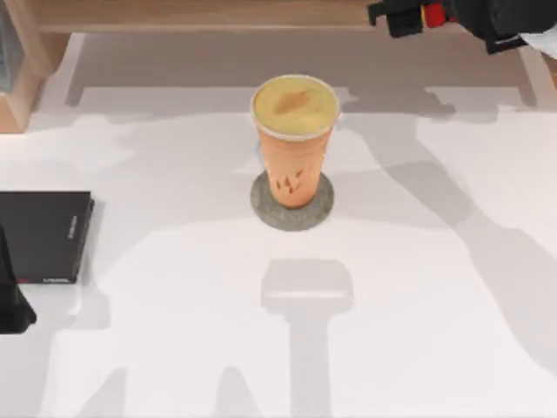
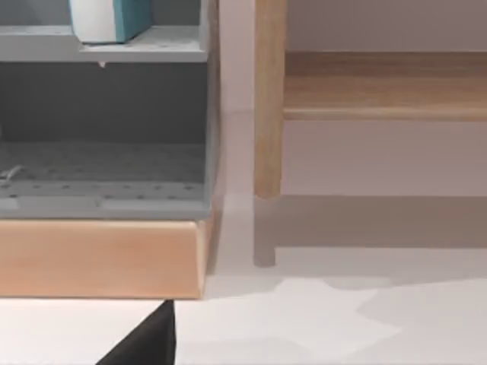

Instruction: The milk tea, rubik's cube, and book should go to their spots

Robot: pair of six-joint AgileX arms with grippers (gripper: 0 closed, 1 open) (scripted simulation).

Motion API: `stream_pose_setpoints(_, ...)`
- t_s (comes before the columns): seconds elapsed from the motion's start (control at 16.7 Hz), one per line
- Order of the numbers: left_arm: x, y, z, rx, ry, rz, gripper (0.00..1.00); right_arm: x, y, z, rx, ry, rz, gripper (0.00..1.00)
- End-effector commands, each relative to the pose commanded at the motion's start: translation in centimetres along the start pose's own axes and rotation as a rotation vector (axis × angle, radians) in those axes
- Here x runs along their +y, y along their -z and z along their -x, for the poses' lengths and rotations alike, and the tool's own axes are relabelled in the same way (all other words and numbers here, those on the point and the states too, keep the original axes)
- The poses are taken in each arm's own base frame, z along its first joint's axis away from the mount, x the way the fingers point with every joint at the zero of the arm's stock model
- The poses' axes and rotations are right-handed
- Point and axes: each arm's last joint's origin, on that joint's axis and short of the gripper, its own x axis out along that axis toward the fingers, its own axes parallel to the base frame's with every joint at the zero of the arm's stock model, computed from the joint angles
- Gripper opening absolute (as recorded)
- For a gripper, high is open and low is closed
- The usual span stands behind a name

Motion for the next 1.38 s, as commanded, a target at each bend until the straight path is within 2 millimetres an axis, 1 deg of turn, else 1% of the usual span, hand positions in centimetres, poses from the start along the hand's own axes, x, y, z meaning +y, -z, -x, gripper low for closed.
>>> stream_pose_setpoints(0.06, 0.0, 0.0, 0.0, 0.000, 0.000, 0.000, 1.00, 1.7, -1.2, 1.6, -0.087, -0.020, -0.015, 0.00)
stream_pose_setpoints(0.18, 0.0, 0.0, 0.0, 0.000, 0.000, 0.000, 1.00, 4.0, -3.1, 4.5, -0.232, -0.055, -0.061, 0.00)
stream_pose_setpoints(0.3, 0.0, 0.0, 0.0, 0.000, 0.000, 0.000, 1.00, 5.0, -4.7, 6.7, -0.345, -0.081, -0.120, 0.00)
stream_pose_setpoints(0.42, 0.0, 0.0, 0.0, 0.000, 0.000, 0.000, 1.00, 4.9, -6.1, 8.0, -0.427, -0.090, -0.177, 0.00)
stream_pose_setpoints(0.54, 0.0, 0.0, 0.0, 0.000, 0.000, 0.000, 1.00, 3.8, -7.1, 8.0, -0.475, -0.076, -0.222, 0.00)
stream_pose_setpoints(0.72, 0.0, 0.0, 0.0, 0.000, 0.000, 0.000, 1.00, 1.7, -7.9, 7.3, -0.505, -0.035, -0.262, 0.00)
stream_pose_setpoints(0.78, 0.0, 0.0, 0.0, 0.000, 0.000, 0.000, 1.00, 1.5, -8.0, 7.2, -0.507, -0.031, -0.266, 0.00)
stream_pose_setpoints(1.08, 0.0, 0.0, 0.0, 0.000, 0.000, 0.000, 1.00, 1.7, -7.9, 7.0, -0.504, -0.035, -0.263, 0.00)
stream_pose_setpoints(1.14, 0.0, 0.0, 0.0, 0.000, 0.000, 0.000, 1.00, 1.2, -8.4, 7.2, -0.526, -0.040, -0.273, 0.00)
stream_pose_setpoints(1.26, 0.0, 0.0, 0.0, 0.000, 0.000, 0.000, 1.00, 0.2, -10.1, 7.5, -0.603, -0.062, -0.302, 0.00)
stream_pose_setpoints(1.38, 0.0, 0.0, 0.0, 0.000, 0.000, 0.000, 1.00, -0.4, -11.9, 7.0, -0.664, -0.090, -0.314, 0.00)
